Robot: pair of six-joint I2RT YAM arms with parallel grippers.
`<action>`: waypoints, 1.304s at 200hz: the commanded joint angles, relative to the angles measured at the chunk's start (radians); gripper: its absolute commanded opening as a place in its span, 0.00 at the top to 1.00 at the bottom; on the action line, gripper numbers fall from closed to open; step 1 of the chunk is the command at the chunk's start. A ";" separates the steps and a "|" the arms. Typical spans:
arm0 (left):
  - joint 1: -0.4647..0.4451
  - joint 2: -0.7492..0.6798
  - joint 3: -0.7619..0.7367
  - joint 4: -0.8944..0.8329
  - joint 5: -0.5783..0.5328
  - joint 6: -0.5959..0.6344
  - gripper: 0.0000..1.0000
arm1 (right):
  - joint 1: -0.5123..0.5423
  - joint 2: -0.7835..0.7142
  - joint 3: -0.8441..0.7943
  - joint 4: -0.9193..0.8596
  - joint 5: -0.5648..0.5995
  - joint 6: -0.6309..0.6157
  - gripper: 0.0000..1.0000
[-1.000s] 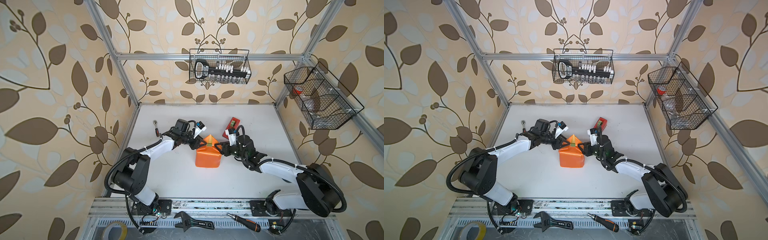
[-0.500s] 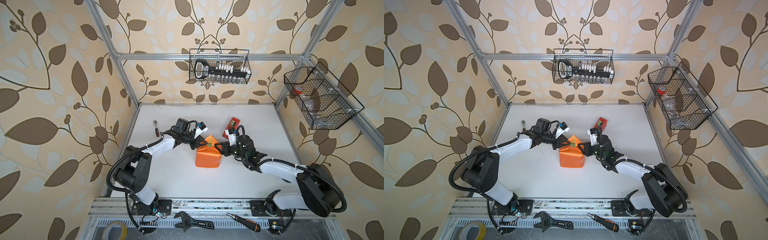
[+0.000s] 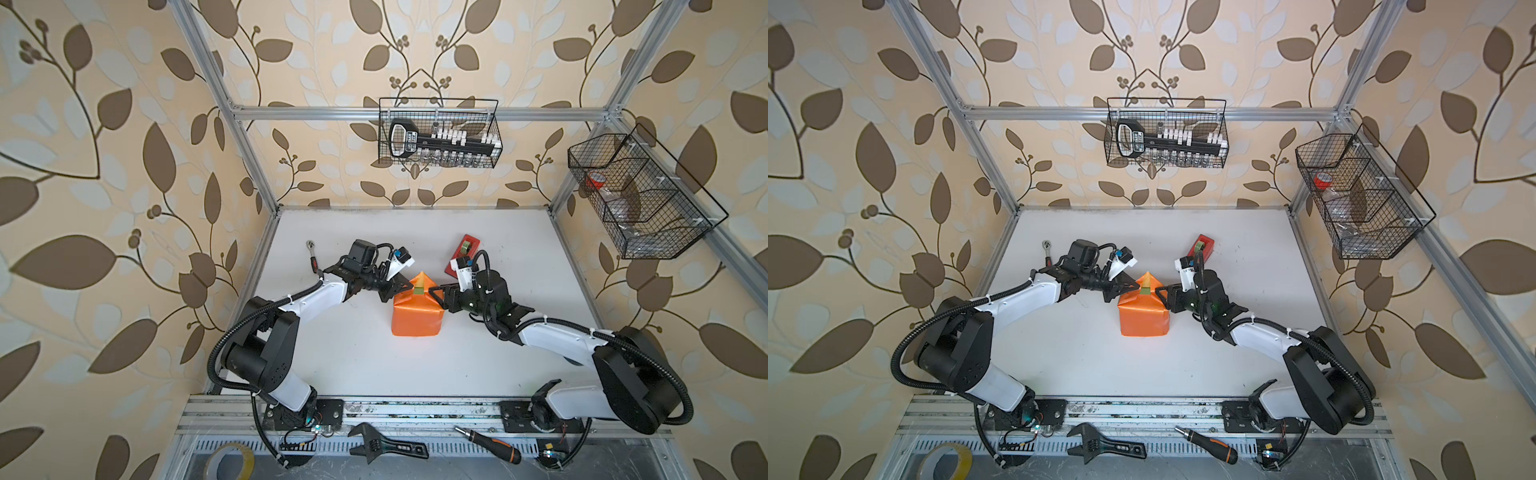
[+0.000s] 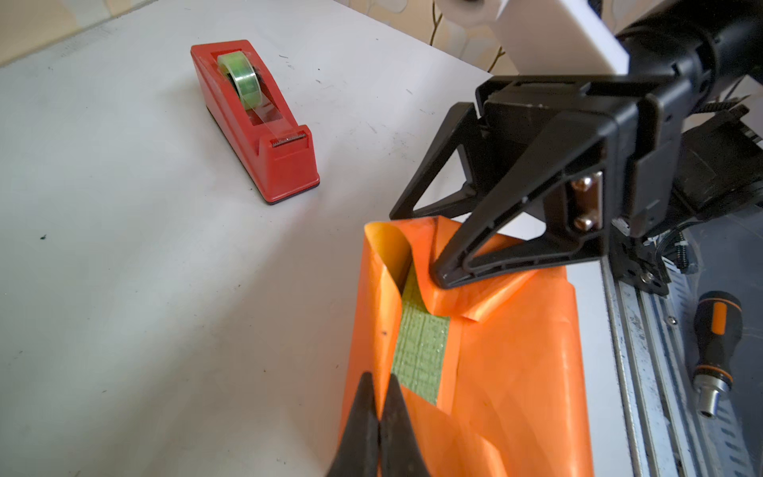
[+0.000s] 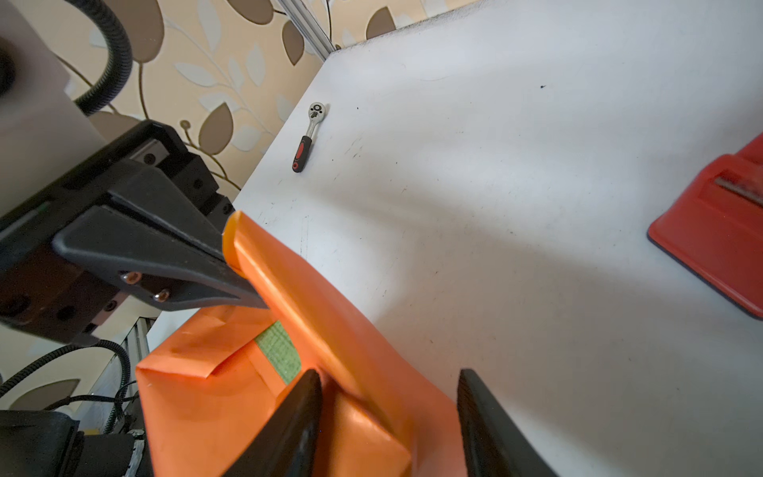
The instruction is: Wrap the gift box in paper
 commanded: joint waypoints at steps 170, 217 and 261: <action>-0.006 -0.075 -0.042 0.065 0.036 0.038 0.83 | 0.012 0.016 0.010 -0.179 0.003 -0.015 0.42; -0.007 -0.024 0.024 0.016 0.051 0.067 0.81 | 0.015 0.029 0.014 -0.174 0.004 -0.014 0.42; -0.009 0.011 0.087 -0.031 0.086 0.082 0.86 | 0.018 0.039 0.012 -0.172 0.007 -0.014 0.43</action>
